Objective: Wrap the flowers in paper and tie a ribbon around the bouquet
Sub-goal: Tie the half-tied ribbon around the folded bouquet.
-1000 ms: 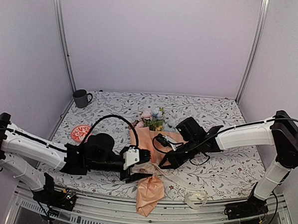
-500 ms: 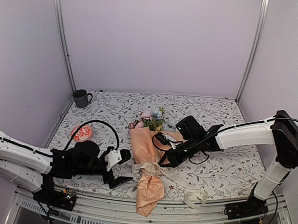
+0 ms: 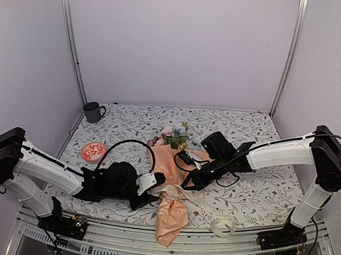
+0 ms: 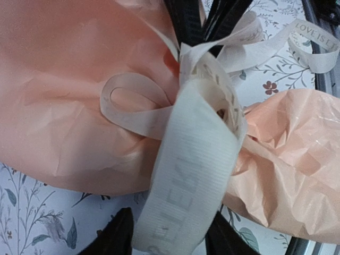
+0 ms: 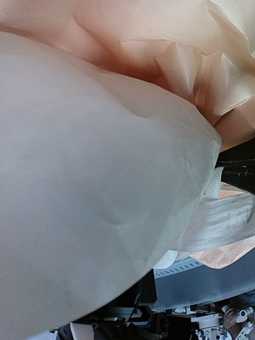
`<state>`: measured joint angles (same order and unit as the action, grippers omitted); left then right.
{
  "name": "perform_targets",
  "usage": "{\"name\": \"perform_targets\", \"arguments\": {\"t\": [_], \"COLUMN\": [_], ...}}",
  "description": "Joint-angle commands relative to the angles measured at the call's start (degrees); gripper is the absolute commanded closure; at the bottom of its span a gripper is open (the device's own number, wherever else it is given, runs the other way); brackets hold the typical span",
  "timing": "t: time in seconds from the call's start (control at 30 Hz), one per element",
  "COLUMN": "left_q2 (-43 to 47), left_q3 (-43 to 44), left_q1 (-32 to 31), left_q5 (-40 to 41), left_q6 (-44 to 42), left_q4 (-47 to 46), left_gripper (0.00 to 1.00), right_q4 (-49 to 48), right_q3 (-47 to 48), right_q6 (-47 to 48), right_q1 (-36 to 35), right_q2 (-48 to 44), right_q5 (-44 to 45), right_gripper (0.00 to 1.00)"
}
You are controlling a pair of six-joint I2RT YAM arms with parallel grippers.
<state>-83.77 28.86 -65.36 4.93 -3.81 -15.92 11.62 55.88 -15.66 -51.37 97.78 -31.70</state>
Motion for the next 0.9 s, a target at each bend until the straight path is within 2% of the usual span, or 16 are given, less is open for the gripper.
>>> {"name": "perform_targets", "arguments": {"t": [0.0, 0.23, 0.27, 0.47, 0.63, 0.87], "left_q2": [-0.63, -1.07, -1.05, -1.08, -1.44, -1.14], "left_q3": [0.92, 0.44, 0.41, 0.42, -0.48, -1.79], "left_q1": [0.34, 0.4, 0.43, 0.58, 0.58, 0.48], "left_q5": [-2.41, -1.27, -0.97, -1.57, -2.72, -4.98], "left_q6": [-0.5, 1.98, 2.61, 7.53, 12.06, 13.59], "left_q4": [-1.95, -0.2, 0.08, 3.61, 6.27, 5.51], "left_gripper": [0.68, 0.99, 1.0, 1.0, 1.0, 1.0], "right_q4": [-0.69, -0.89, -0.88, 0.6, 0.89, 1.17], "right_q3": [1.19, 1.1, 1.0, 0.67, -2.85, -6.68], "right_q6": [-0.74, -1.8, -2.02, -4.68, -9.93, -12.51], "right_q1": [-0.29, -0.27, -0.23, -0.01, 1.76, 1.93], "right_q2": [-2.21, -3.18, -3.32, -5.08, -10.35, -14.27], "right_q5": [1.33, 2.39, 2.62, 9.03, 14.27, 14.89], "right_gripper": [1.0, 1.0, 1.0, 1.0, 1.0, 1.0]}}
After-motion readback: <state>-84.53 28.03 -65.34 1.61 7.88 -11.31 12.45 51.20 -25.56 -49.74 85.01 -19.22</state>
